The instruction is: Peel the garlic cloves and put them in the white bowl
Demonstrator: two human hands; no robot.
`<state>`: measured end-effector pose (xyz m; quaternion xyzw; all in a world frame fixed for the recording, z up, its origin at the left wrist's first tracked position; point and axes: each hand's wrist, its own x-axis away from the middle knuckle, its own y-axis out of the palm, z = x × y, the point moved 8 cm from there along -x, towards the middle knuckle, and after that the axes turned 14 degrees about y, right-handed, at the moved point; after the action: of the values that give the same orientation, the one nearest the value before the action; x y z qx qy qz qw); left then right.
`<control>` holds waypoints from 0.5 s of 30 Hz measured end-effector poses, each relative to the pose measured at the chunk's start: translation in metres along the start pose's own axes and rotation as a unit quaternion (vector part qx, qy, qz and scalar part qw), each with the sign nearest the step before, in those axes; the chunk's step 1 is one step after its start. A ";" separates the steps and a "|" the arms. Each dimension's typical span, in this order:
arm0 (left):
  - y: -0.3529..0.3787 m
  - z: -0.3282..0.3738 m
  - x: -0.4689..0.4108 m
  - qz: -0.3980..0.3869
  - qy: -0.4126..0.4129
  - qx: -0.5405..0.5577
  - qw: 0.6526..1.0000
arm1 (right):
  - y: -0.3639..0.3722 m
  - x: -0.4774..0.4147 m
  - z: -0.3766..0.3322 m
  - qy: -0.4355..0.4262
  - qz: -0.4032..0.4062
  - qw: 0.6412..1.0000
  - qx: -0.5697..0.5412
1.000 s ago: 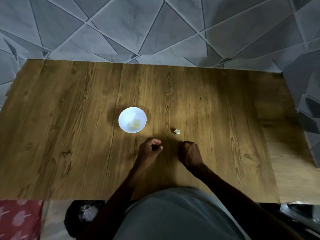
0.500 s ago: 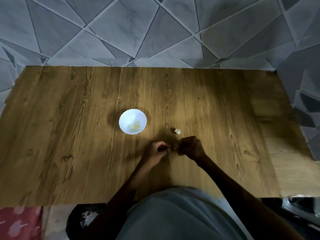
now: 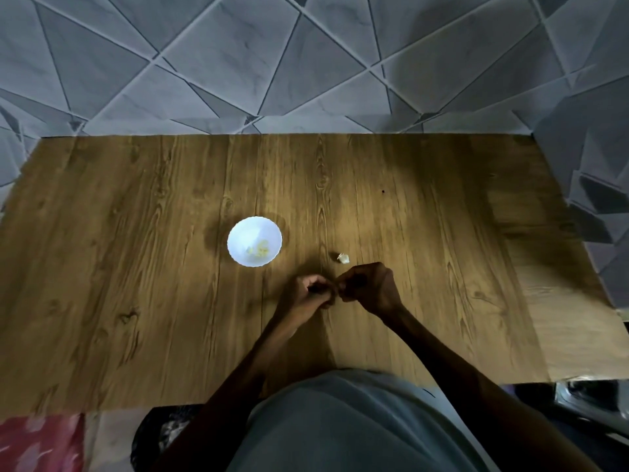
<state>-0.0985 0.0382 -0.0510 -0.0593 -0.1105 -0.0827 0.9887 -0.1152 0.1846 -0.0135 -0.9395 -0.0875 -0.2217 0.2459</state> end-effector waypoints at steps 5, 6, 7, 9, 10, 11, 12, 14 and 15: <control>-0.006 -0.002 -0.001 0.017 -0.026 0.015 0.999 | 0.000 0.004 -0.010 -0.044 0.039 0.998 0.039; -0.007 -0.002 0.000 0.021 -0.040 0.023 0.999 | 0.000 0.005 -0.010 -0.050 0.050 0.996 0.048; -0.007 -0.003 0.000 0.026 -0.055 0.035 0.997 | 0.000 0.007 -0.012 -0.055 0.062 0.995 0.056; -0.006 -0.006 0.002 0.049 -0.092 0.085 0.991 | -0.001 0.010 -0.015 -0.061 0.078 0.993 0.060; -0.003 -0.008 0.004 0.061 -0.118 0.120 0.984 | -0.001 0.013 -0.017 -0.063 0.082 0.993 0.056; 0.001 -0.010 0.006 0.068 -0.148 0.161 0.973 | -0.001 0.015 -0.018 -0.065 0.085 0.993 0.055; 0.005 -0.013 0.009 0.075 -0.181 0.207 0.959 | -0.001 0.017 -0.019 -0.071 0.090 0.992 0.057; 0.011 -0.019 0.014 0.096 -0.219 0.270 0.933 | -0.001 0.020 -0.019 -0.084 0.105 0.989 0.062; 0.012 -0.019 0.016 0.100 -0.220 0.268 0.932 | -0.001 0.020 -0.019 -0.087 0.114 0.988 0.062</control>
<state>-0.0772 0.0446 -0.0667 0.1806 -0.3372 0.0645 0.9217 -0.1051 0.1775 0.0107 -0.9421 -0.0149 -0.1035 0.3185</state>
